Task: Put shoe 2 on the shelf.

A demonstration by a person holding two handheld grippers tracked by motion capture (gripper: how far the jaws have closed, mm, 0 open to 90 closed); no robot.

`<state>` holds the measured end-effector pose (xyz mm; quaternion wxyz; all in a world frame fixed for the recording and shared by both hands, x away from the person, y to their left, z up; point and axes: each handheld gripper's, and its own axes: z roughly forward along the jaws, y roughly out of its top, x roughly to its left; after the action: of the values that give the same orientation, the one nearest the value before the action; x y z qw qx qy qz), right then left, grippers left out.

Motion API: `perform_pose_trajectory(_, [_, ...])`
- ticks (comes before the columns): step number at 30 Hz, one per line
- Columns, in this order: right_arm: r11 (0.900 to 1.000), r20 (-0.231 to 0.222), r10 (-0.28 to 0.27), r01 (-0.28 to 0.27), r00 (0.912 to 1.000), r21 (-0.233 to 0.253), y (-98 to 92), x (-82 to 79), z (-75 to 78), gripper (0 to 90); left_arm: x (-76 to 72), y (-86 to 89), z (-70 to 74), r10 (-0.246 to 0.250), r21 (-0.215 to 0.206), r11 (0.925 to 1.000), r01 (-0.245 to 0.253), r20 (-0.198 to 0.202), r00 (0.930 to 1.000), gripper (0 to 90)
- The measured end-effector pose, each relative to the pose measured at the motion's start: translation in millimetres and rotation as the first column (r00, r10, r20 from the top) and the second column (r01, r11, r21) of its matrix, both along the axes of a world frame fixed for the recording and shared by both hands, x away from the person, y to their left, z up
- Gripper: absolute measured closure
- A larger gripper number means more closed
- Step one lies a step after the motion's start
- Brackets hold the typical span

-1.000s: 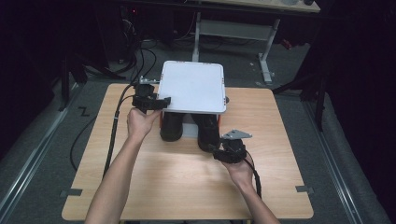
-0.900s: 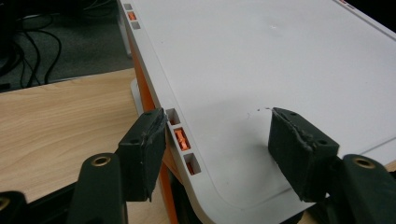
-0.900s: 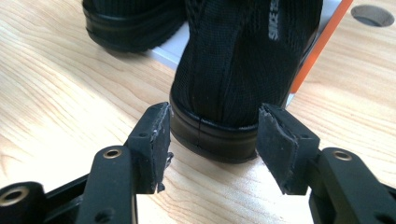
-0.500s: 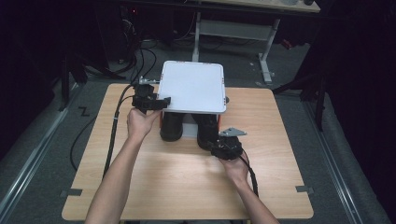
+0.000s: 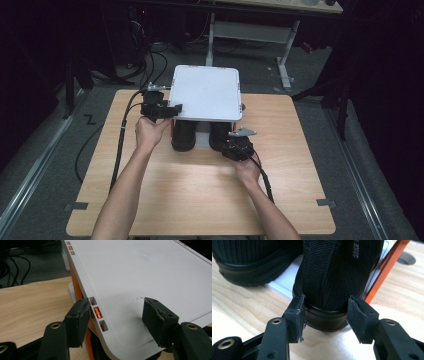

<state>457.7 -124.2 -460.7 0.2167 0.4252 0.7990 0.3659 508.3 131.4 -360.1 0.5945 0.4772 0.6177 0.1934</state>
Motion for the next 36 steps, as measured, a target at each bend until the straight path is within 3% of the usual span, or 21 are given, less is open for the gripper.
perform_pose_trajectory(4, [1.0, 0.013, 0.01, -0.01, 0.9999, 0.002, -1.4, 4.4, -1.5, 49.8, -0.1, 0.5, -1.2, 0.004, 0.001, 1.0, -0.004, 0.017, 0.9999, 39.2])
perform_pose_trajectory(15, [0.999, -0.014, 0.024, -0.023, 0.9996, 0.038, -7.3, 9.3, -1.5, 49.7, -2.3, 0.0, 1.1, 0.007, 0.007, 0.9999, -0.007, 0.004, 1.0, 41.1])
perform_pose_trajectory(19, [0.992, 0.011, 0.065, -0.066, 0.9978, 0.103, -14.7, 1.6, 7.0, 57.7, -2.7, 3.7, 1.4, -0.001, -0.011, 0.9999, 0.001, -0.001, 1.0, 42.1])
perform_pose_trajectory(22, [0.988, 0.021, 0.098, -0.099, 0.995, 0.119, -18.4, -5.4, 14.2, 63.3, -4.9, 1.3, 2.2, 0.0, 0.015, 0.9999, 0.0, 0.014, 0.9999, 42.6])
perform_pose_trajectory(25, [0.986, 0.028, 0.114, -0.117, 0.9931, 0.12, -22.7, -7.6, 20.7, 65.1, -5.5, 1.6, 3.8, -0.012, 0.025, 0.9996, 0.012, 0.004, 0.9999, 42.4])
perform_pose_trajectory(27, [0.983, 0.046, 0.105, -0.11, 0.9935, 0.147, -31.5, -9.3, 30.0, 66.1, -6.2, 0.4, 4.8, -0.015, 0.043, 0.999, 0.015, -0.002, 0.9999, 38.7])
perform_pose_trajectory(29, [0.98, 0.059, 0.097, -0.106, 0.9935, 0.168, -38.4, -11.4, 36.1, 66.1, -7.4, 0.2, 5.8, -0.016, 0.045, 0.9989, 0.016, 0.007, 0.9998, 36.6])
perform_pose_trajectory(33, [0.977, 0.073, 0.091, -0.104, 0.9931, 0.187, -48.2, -15.1, 44.5, 65.0, -13.8, 1.3, 14.4, -0.019, 0.008, 0.9998, 0.018, 0.037, 0.9992, 33.8])
perform_pose_trajectory(36, [0.975, 0.088, 0.082, -0.098, 0.9927, 0.197, -58.9, -19.0, 51.4, 62.8, -26.1, 4.3, 21.8, -0.025, -0.007, 0.9997, 0.025, 0.076, 0.9968, 32.9])
